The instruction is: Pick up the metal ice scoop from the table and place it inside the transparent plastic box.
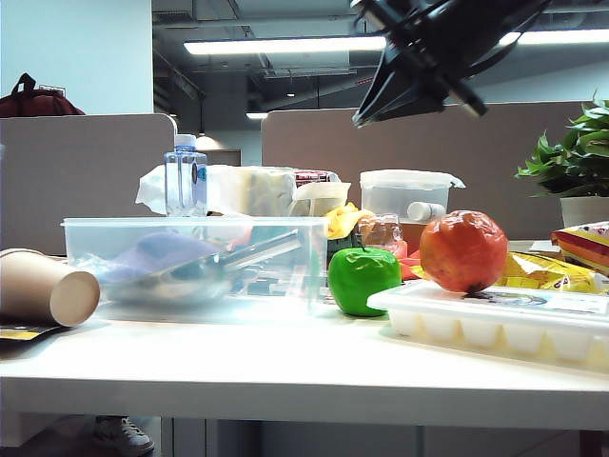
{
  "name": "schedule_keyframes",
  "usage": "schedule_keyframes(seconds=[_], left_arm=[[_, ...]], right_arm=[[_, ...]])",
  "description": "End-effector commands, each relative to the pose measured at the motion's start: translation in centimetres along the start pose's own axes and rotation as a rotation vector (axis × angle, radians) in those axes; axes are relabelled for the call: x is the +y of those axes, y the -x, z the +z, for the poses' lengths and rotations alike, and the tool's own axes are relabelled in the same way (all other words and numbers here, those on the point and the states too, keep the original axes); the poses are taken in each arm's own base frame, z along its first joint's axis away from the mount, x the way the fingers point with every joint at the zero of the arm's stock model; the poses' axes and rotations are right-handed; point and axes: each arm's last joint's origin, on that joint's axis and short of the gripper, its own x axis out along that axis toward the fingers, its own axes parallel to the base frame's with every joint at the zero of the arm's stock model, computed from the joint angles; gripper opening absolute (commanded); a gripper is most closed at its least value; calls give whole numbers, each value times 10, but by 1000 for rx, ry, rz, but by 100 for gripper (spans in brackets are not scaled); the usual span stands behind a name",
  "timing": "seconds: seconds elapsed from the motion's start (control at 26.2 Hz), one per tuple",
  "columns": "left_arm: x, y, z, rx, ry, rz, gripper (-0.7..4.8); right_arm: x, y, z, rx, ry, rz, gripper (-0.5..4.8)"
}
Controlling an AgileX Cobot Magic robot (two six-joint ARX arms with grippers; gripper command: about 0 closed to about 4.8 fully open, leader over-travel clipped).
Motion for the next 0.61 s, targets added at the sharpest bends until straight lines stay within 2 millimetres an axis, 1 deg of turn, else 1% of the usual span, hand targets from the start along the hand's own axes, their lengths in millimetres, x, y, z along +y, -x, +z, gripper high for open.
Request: schedule_keyframes(seconds=[0.04,0.19,0.34,0.38,0.42,0.53,0.57,0.61], left_arm=[[7,0,1,-8,1,76,-5],[13,1,1,-10,2,136,-5],[19,3,1,-12,3,202,-5],[22,3,1,-13,4,233,-5],[24,4,1,-14,4,249,-5],[26,4,2,-15,5,276,-5],[27,5,2,-16,5,287,-5],[28,5,2,-15,5,293,-5]], right_arm=[[7,25,-19,15,16,30,-5],[14,58,-43,-15,28,30,-5],[22,98,-70,-100,46,-3,-5],[26,119,-85,-163,58,-44,-5],[27,130,-93,-199,64,-73,-5],[29,154,-112,-275,73,-160,-5],[29,166,-124,-319,79,-200,-5],[29,172,-132,-346,82,-210,-5]])
